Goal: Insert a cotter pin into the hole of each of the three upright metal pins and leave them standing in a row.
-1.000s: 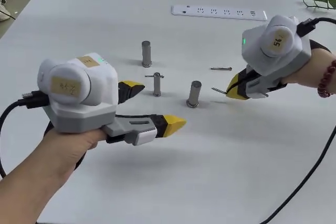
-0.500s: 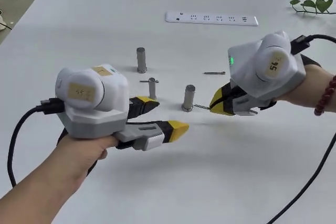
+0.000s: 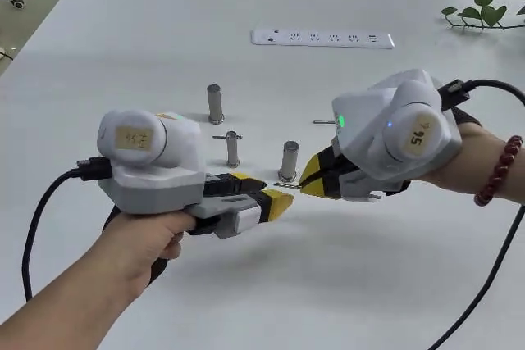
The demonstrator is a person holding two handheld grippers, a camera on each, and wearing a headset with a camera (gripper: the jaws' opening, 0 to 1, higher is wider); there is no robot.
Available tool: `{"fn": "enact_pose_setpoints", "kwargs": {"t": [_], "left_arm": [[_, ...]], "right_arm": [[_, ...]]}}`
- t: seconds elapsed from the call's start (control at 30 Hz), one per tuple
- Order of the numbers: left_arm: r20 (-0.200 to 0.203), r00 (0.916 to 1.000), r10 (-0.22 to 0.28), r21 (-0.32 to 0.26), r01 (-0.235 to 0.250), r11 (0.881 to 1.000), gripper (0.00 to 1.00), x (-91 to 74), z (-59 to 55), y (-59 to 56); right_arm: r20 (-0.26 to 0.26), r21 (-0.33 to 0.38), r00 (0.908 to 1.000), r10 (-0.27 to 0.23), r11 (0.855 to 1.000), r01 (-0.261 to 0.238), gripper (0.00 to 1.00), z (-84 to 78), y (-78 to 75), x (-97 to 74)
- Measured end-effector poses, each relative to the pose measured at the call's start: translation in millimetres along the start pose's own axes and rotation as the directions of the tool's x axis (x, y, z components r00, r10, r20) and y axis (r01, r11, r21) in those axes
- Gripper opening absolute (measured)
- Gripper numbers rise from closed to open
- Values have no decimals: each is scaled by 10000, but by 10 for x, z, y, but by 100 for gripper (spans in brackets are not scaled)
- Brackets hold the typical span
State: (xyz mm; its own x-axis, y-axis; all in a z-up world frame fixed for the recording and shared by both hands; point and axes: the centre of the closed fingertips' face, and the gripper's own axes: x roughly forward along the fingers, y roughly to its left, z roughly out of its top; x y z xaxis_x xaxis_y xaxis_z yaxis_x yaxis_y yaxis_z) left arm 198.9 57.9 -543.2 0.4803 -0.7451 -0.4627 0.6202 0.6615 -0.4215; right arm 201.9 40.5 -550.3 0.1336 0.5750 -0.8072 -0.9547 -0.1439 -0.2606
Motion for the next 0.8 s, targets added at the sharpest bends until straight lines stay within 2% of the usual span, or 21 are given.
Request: {"fn": "enact_pose_setpoints", "kwargs": {"t": [0.3, 0.6, 0.7, 0.8], "left_arm": [[35, 10000, 2, -599, 0, 9982, 14, 11, -1, 20], [107, 9997, -213, -1001, 223, 9947, 9, 19, 18, -35], [312, 9992, -261, -1478, 305, 9885, 7, 22, 49, -46], [356, 9989, -307, -1677, 362, 9852, 7, 25, 55, -50]], "right_arm": [[264, -220, 9996, -109, 9997, 115, 0, 110, 21, 10], [307, -325, 9994, -176, 9993, 186, 0, 151, 31, 32], [299, -323, 9993, -229, 9992, 238, 0, 149, 24, 31], [300, -295, 9992, -262, 9992, 271, 0, 147, 23, 33]]}}
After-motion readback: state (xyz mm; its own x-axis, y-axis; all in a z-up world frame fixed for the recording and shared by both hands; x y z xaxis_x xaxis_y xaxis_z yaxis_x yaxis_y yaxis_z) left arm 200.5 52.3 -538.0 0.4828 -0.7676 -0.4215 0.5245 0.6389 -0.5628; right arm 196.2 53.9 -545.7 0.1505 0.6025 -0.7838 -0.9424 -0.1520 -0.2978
